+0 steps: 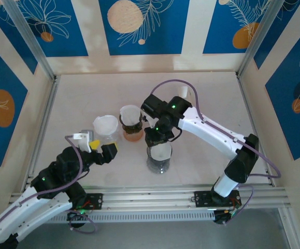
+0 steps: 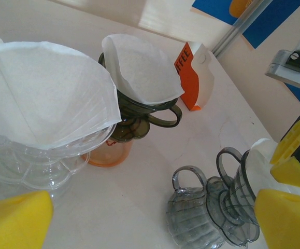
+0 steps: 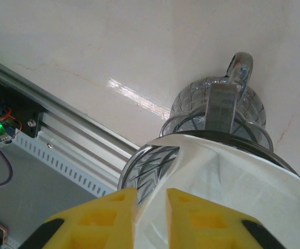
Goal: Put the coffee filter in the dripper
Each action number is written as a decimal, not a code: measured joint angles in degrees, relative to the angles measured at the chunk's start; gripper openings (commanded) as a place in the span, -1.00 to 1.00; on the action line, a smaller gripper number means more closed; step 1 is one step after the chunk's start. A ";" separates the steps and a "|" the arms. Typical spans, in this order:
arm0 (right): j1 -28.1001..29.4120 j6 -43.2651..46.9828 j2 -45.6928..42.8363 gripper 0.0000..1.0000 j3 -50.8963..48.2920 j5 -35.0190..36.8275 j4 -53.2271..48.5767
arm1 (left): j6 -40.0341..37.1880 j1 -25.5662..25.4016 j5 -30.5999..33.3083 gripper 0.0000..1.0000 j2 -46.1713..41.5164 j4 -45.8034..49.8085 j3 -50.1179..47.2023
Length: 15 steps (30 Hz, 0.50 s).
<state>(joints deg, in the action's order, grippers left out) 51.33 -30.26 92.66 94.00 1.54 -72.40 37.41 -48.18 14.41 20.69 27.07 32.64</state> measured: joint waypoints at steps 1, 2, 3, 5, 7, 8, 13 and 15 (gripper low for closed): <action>0.00 -0.24 -0.74 -0.39 -0.46 0.02 0.37 | -0.09 0.00 0.00 0.99 0.02 0.00 0.15; 0.00 -0.46 -1.55 -0.36 -0.98 0.20 0.87 | -0.31 0.00 0.00 0.99 0.04 0.04 0.33; 0.00 -0.66 -2.21 -0.33 -1.29 0.42 1.22 | -0.37 0.00 0.00 0.99 0.13 0.04 0.61; 0.00 -1.20 -3.82 -0.25 -2.14 1.01 2.12 | -0.50 0.00 0.00 0.99 0.63 0.00 1.29; 0.00 -1.68 -5.51 -0.21 -3.10 1.51 3.04 | -0.52 0.00 -0.24 0.99 1.49 -0.02 2.05; 0.00 -1.84 -6.34 -0.19 -3.74 1.73 3.65 | -0.57 0.00 -0.44 0.99 2.01 0.02 2.43; 0.00 -3.28 -11.21 -0.17 -8.17 4.35 7.13 | -2.05 0.00 -3.26 0.93 5.90 -1.03 4.31; 0.00 -3.89 -13.16 -0.17 -9.86 5.95 8.33 | -2.82 0.00 -5.55 0.88 8.35 -2.08 5.46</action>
<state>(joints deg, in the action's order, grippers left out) 51.33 -34.15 79.50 84.14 7.49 -64.07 34.59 -48.18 8.86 29.04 24.99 38.11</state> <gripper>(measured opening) 0.416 0.961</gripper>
